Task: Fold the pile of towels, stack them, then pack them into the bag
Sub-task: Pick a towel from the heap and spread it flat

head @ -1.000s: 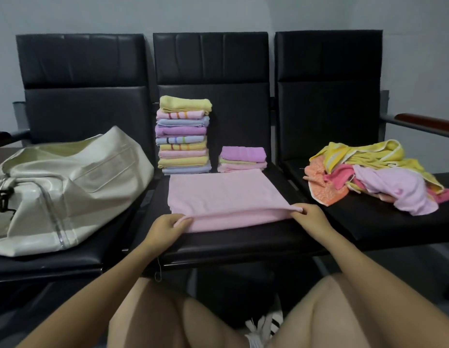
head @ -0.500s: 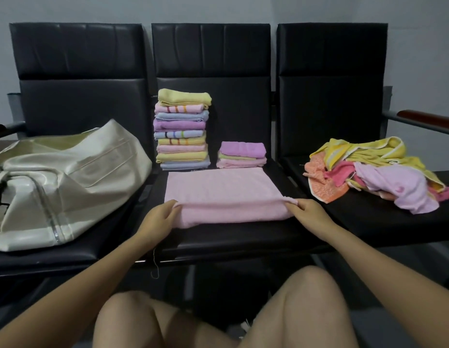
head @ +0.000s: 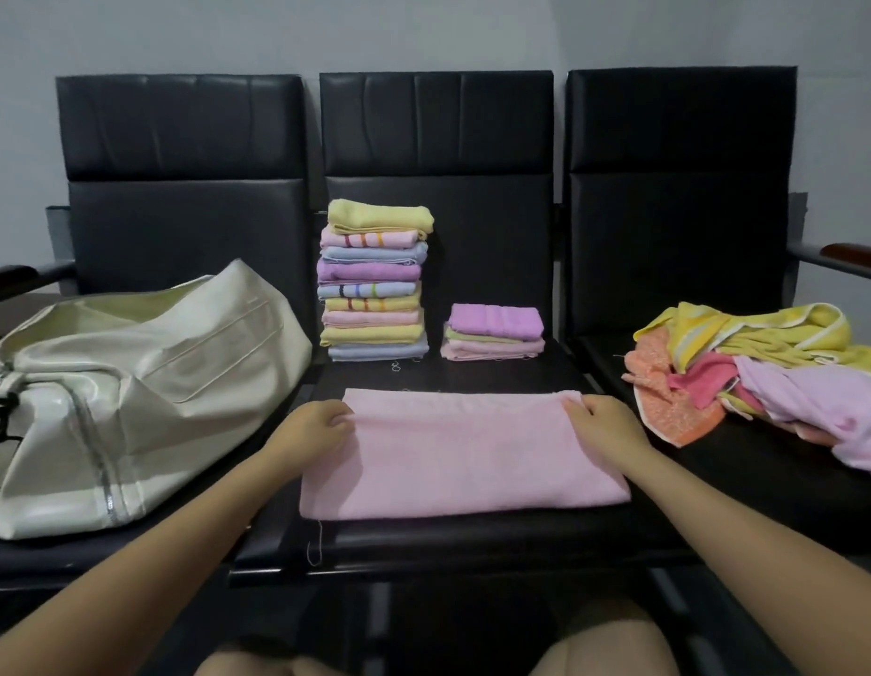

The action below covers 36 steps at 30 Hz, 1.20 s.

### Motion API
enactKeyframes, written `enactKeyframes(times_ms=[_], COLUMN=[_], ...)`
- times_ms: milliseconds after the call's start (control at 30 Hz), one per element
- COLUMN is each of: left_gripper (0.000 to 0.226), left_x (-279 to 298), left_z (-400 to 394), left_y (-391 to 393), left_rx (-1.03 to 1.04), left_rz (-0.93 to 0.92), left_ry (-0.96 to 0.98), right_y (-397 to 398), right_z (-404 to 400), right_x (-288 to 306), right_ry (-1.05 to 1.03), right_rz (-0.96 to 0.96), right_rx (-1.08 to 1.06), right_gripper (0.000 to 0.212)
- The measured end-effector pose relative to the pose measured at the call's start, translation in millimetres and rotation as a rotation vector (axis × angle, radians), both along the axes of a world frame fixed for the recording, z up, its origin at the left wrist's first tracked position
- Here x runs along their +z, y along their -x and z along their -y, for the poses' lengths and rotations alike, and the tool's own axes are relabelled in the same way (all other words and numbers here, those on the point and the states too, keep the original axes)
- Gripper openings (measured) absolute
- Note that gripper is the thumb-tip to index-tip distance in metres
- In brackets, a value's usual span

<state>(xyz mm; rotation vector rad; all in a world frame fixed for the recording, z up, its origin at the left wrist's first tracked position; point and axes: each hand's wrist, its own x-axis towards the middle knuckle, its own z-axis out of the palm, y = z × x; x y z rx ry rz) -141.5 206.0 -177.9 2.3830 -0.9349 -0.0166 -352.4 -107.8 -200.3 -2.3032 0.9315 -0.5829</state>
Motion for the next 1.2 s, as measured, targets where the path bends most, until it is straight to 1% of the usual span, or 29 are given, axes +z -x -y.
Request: enactKeyframes(times_ms=[133,200,300,400,500,567,667,733,867,933,967,1000,1067,1133,1200], left_gripper=[0.022,0.023,0.022,0.023,0.023,0.019,0.017,0.017,0.024,0.03,0.035,0.04,0.046,0.055,0.061], left_x=[4,7,6,-3,-14,-23,-37,-46,-43,-40,-40,-40,-44,-49,-53], left_z=[26,39,56,69,76,79,78,78,81,82,82,81,80,83,88], left_y=[-24,-34,-51,-68,-78,-82,-90,-94,-88,-77,-69,-61,-44,-27,-13], left_rx=[0.091,0.104,0.108,0.117,0.182,0.218,0.278,0.299,0.335,0.367,0.376,0.366,0.239,0.042,-0.05], left_rz=[0.067,0.091,0.114,0.139,0.165,0.203,0.211,0.196,0.145,0.142,0.17,0.219,0.295,0.245,0.16], left_ry=[-0.004,-0.019,-0.022,-0.084,-0.158,-0.162,-0.155,-0.143,-0.142,-0.158,-0.175,-0.181,-0.141,-0.173,-0.301], right_y=[-21,-29,-38,-48,-56,-61,-66,-69,-69,-63,-58,-53,-42,-35,-30], right_z=[11,20,33,39,41,41,42,42,40,38,37,37,33,29,26], right_x=[2,4,4,-1,-10,-19,-27,-27,-25,-25,-24,-23,-20,-16,-12], right_ry=[0.155,0.188,0.195,0.182,0.171,0.165,0.135,0.098,0.098,0.076,0.062,0.054,0.039,0.023,-0.022], right_rz=[-0.046,-0.064,-0.062,-0.068,-0.064,-0.084,-0.132,-0.138,-0.198,-0.199,-0.204,-0.216,-0.262,-0.289,-0.272], right_rx=[-0.063,-0.088,-0.121,-0.133,-0.149,-0.182,-0.235,-0.258,-0.243,-0.219,-0.2,-0.18,-0.133,-0.085,-0.047], right_gripper=[0.03,0.03,0.03,0.029,0.028,0.026,0.026,0.031,0.054,0.062,0.063,0.063,0.062,0.057,0.05])
